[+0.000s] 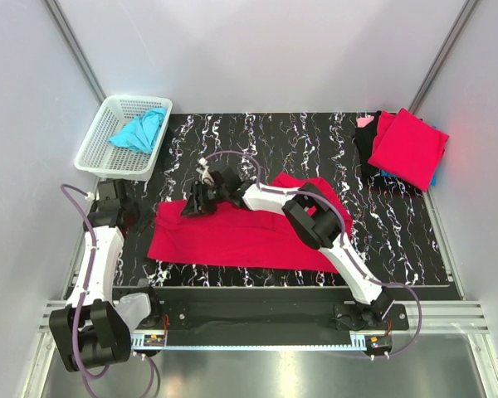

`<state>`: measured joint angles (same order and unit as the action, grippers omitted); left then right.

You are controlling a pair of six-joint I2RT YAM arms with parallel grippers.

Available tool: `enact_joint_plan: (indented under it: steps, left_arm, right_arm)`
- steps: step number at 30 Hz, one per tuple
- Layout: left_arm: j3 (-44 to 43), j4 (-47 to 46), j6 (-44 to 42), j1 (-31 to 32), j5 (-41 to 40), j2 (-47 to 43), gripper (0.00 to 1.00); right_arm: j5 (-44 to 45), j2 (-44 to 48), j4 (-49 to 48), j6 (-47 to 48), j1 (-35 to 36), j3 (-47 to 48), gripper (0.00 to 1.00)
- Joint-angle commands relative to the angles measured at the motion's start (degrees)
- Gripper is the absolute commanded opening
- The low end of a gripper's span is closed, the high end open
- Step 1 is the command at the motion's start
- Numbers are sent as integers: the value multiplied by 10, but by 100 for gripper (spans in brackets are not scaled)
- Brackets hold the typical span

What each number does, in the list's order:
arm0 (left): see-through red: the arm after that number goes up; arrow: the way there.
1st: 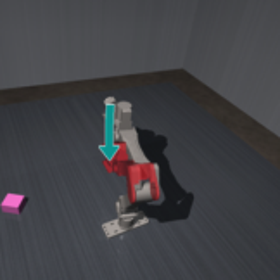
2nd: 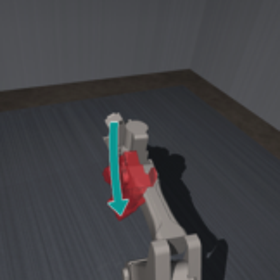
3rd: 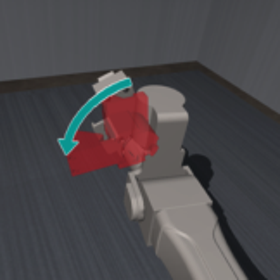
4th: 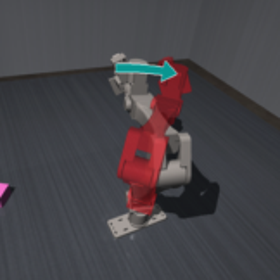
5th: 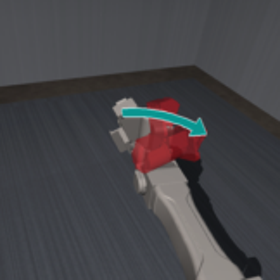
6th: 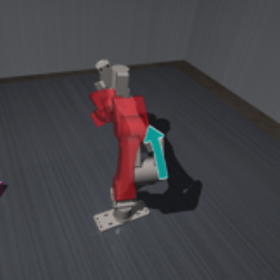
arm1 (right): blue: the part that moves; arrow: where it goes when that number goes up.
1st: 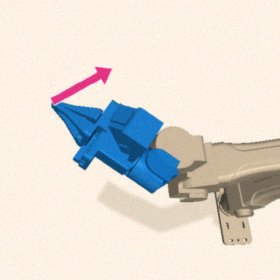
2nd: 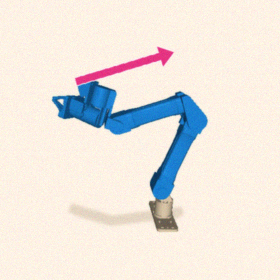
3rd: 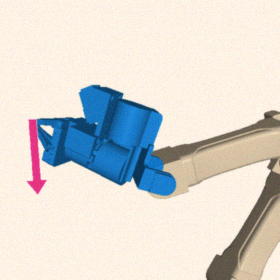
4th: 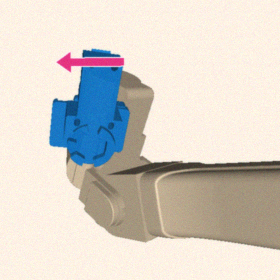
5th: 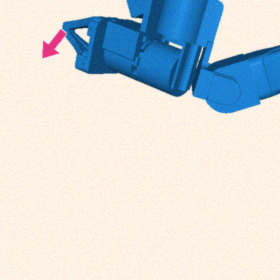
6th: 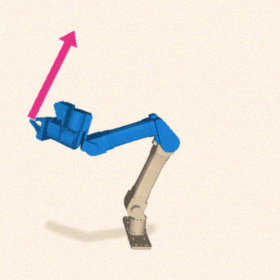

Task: Fold and stack the t-shirts
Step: Fold the tshirt

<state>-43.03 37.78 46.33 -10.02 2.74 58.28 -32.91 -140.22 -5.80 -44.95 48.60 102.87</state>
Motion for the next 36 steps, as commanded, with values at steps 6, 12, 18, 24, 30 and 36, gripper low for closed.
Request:
enact_joint_plan:
  steps: [6,12,18,24,30,36]
  left_arm:
    - [3,-9,-26,-66,89,-21,30]
    - [9,-12,-44,-100,135,-12,30]
    - [12,-19,-52,-120,163,5,30]
    - [9,-20,-64,-128,167,6,30]
    - [17,-18,-64,-134,174,2,30]
    - [21,-18,-69,-133,176,3,30]
  right_arm:
    - [93,-29,89,42,40,79,48]
    - [147,-24,137,59,55,100,48]
    - [192,-1,163,73,81,98,48]
    - [204,-2,171,67,92,95,48]
    - [236,-19,192,83,92,120,38]
    - [272,-15,215,96,92,141,14]
